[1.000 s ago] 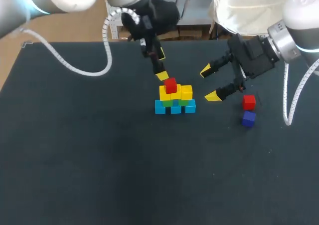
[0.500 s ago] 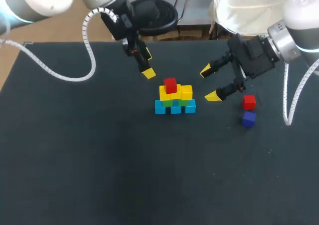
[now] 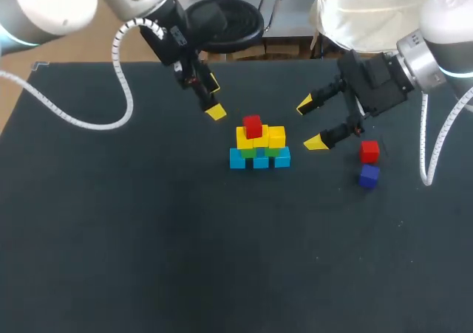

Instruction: Place the blue cubes, place green cubes on the blue cubes, place the yellow cubes on the green cubes, then place the red cubes on the yellow cubes, and place purple cube on the red cubes.

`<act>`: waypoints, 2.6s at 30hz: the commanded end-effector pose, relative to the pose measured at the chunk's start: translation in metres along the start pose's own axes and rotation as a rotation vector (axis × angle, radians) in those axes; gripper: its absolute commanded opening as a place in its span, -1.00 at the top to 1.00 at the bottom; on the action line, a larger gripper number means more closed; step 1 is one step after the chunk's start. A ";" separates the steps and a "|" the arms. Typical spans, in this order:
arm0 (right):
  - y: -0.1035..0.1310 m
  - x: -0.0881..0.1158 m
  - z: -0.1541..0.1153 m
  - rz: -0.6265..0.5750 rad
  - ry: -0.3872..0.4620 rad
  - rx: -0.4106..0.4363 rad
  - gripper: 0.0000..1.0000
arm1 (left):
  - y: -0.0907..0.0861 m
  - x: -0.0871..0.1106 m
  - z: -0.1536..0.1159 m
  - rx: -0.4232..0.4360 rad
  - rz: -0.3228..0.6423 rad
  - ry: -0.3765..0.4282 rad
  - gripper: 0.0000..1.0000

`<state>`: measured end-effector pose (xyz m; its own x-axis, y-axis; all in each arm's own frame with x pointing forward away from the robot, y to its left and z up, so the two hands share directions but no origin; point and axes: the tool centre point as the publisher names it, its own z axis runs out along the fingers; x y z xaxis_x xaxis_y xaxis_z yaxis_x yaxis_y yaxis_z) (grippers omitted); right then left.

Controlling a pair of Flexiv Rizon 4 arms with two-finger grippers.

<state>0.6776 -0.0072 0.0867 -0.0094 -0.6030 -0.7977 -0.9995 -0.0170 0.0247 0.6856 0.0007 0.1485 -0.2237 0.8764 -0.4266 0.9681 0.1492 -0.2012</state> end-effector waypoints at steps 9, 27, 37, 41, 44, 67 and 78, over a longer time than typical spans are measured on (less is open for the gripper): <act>0.001 0.000 0.000 -0.001 -0.002 0.001 -1.00 | 0.011 0.013 -0.018 0.039 0.052 -0.073 -1.00; 0.033 0.013 -0.042 -0.066 0.038 0.032 -1.00 | 0.012 0.021 -0.027 -0.002 0.045 -0.055 -1.00; 0.069 0.066 -0.091 0.023 0.103 0.123 -1.00 | 0.012 0.021 -0.027 -0.002 0.045 -0.055 -1.00; 0.072 0.077 -0.100 0.036 0.084 0.154 -1.00 | 0.012 0.021 -0.027 -0.002 0.045 -0.055 -1.00; 0.072 0.077 -0.100 0.036 0.084 0.154 -1.00 | 0.012 0.021 -0.027 -0.002 0.045 -0.055 -1.00; 0.056 0.116 -0.133 0.014 0.099 0.087 -1.00 | 0.012 0.021 -0.027 -0.002 0.045 -0.055 -1.00; 0.024 0.124 -0.119 -0.023 0.115 0.027 -1.00 | 0.012 0.021 -0.027 -0.002 0.045 -0.055 -1.00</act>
<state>0.6414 -0.1888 0.0761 0.0274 -0.6879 -0.7253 -0.9988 0.0114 -0.0485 0.6962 0.0324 0.1612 -0.1865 0.8567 -0.4810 0.9772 0.1110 -0.1811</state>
